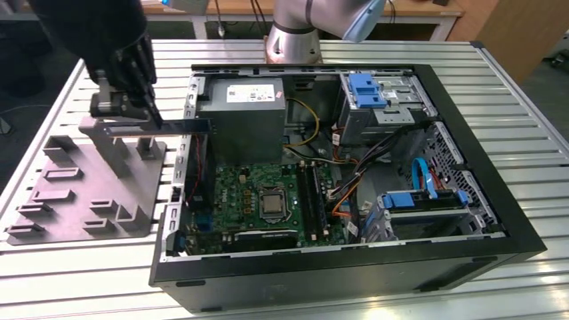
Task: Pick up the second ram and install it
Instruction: 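Pick up the second ram and move it above second insertion slot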
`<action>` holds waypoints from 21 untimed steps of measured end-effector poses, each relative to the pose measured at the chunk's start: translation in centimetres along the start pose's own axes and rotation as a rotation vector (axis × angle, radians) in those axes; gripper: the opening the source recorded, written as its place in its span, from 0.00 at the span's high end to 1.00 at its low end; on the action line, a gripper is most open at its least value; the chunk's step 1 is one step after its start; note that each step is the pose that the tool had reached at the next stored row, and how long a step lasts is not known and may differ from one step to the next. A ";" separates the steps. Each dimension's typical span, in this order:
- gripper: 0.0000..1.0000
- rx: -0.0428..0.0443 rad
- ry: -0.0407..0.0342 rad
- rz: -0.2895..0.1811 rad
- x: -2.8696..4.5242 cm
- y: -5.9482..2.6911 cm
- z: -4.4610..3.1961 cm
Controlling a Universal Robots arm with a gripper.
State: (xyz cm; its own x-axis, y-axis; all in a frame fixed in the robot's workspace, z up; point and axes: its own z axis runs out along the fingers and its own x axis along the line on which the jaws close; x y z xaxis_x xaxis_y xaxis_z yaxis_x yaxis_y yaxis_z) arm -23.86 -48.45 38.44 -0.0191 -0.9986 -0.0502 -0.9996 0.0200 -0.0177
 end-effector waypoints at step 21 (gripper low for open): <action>0.87 0.0000 0.0000 0.000 -0.18 -9.54 0.32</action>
State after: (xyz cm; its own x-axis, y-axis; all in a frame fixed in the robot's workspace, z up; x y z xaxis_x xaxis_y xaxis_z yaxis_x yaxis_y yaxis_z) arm -14.31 -48.44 38.30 -0.0191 -0.9986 -0.0502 -0.9996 0.0200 -0.0177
